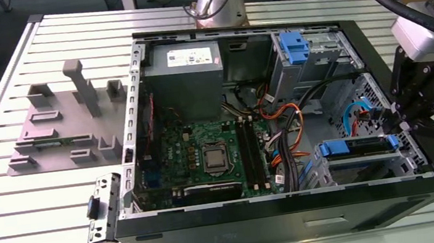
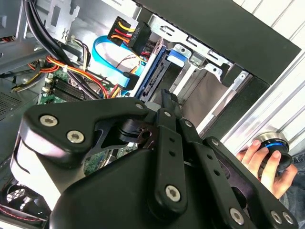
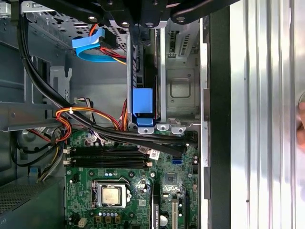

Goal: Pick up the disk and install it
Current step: 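Insert the first disk wire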

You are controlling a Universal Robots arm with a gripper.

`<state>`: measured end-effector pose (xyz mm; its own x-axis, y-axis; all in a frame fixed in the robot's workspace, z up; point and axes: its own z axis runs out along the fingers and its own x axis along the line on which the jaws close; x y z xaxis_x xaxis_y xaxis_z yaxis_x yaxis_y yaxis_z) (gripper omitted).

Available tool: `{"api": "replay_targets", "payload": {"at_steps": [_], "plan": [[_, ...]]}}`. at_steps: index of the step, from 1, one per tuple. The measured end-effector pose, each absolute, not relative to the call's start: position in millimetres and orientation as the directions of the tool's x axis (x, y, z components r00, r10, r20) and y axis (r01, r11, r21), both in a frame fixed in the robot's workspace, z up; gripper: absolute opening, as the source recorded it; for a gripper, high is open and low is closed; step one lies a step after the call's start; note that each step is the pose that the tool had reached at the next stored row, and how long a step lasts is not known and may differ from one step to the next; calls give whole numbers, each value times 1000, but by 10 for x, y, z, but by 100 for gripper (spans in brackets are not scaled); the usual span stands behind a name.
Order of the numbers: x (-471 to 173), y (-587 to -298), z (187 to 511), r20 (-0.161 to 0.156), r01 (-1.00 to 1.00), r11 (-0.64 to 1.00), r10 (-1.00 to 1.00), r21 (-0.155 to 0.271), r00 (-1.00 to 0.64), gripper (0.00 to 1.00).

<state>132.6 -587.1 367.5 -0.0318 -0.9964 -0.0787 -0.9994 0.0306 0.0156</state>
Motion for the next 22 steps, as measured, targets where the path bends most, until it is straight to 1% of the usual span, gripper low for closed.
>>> {"api": "replay_targets", "payload": {"at_steps": [6, 7, 9, 10, 11, 12, 14, 15, 17, 19, 20, 22], "plan": [[1327, -5871, 3675, -79, -999, 31, -996, 16, -32, 10], [1328, -5871, 3675, -79, -999, 31, -996, 16, -32, 11], [1328, -5871, 3675, -79, -999, 31, -996, 16, -32, 23], [1328, -5871, 3675, -79, -999, 31, -996, 16, -32, 23], [1329, -5871, 3675, -79, -999, 31, -996, 16, -32, 29], [1329, -5871, 3675, -79, -999, 31, -996, 16, -32, 29], [1329, -5871, 3675, -79, -999, 31, -996, 16, -32, 41], [1330, -5871, 3675, -79, -999, 31, -996, 16, -32, 41], [1330, -5871, 3675, -79, -999, 31, -996, 16, -32, 52], [1331, -5871, 3675, -79, -999, 31, -996, 16, -32, 52], [1331, -5871, 3675, -79, -999, 31, -996, 16, -32, 59], [1331, -5871, 3675, -79, -999, 31, -996, 16, -32, 59]]}}
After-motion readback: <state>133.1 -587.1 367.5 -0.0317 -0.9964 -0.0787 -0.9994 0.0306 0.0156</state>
